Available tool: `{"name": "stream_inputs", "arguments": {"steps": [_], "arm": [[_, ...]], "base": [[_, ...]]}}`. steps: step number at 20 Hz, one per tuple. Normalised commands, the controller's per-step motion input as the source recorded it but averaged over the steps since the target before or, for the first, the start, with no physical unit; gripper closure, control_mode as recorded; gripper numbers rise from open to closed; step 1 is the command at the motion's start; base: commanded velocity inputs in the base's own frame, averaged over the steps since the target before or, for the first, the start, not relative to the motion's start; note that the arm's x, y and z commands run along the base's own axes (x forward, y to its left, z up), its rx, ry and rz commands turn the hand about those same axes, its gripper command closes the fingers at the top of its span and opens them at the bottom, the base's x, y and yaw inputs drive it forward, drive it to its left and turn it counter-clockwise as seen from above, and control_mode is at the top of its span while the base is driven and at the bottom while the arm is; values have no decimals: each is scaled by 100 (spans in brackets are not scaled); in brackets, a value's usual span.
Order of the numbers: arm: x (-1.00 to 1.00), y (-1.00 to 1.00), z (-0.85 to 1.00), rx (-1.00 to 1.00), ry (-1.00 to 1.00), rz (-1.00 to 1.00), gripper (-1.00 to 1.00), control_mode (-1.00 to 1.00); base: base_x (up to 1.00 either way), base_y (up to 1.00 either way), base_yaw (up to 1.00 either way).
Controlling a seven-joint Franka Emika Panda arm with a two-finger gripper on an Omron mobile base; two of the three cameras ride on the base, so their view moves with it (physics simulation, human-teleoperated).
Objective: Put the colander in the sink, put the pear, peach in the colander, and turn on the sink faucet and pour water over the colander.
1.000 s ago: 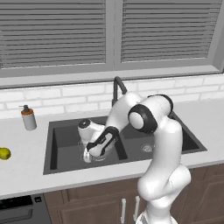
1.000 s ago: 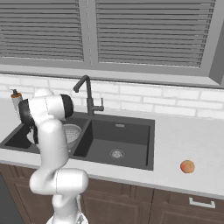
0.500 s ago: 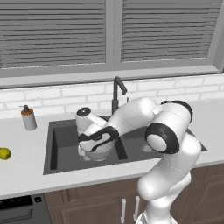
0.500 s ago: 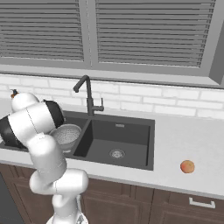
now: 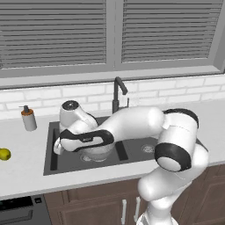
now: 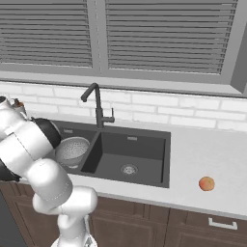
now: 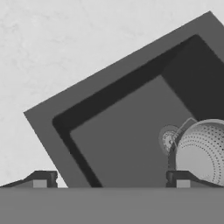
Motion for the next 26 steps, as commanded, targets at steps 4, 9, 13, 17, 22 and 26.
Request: {"name": "stream_inputs", "arguments": {"steps": [4,9,13,17,22,26], "arm": [[-29,100,13,11,5,-32,-100,-100],[-1,99,0,8,3,-27,-100,-100],[0,89,0,9,8,-21,-100,-100],[0,65,13,9,8,-17,-100,-100],[5,52,12,6,9,-13,-100,-100],[23,42,4,2,8,-8,-100,-100]], "base": [[0,0,0],[0,0,0],[0,0,0],[0,0,0],[0,0,0],[0,0,0]]}}
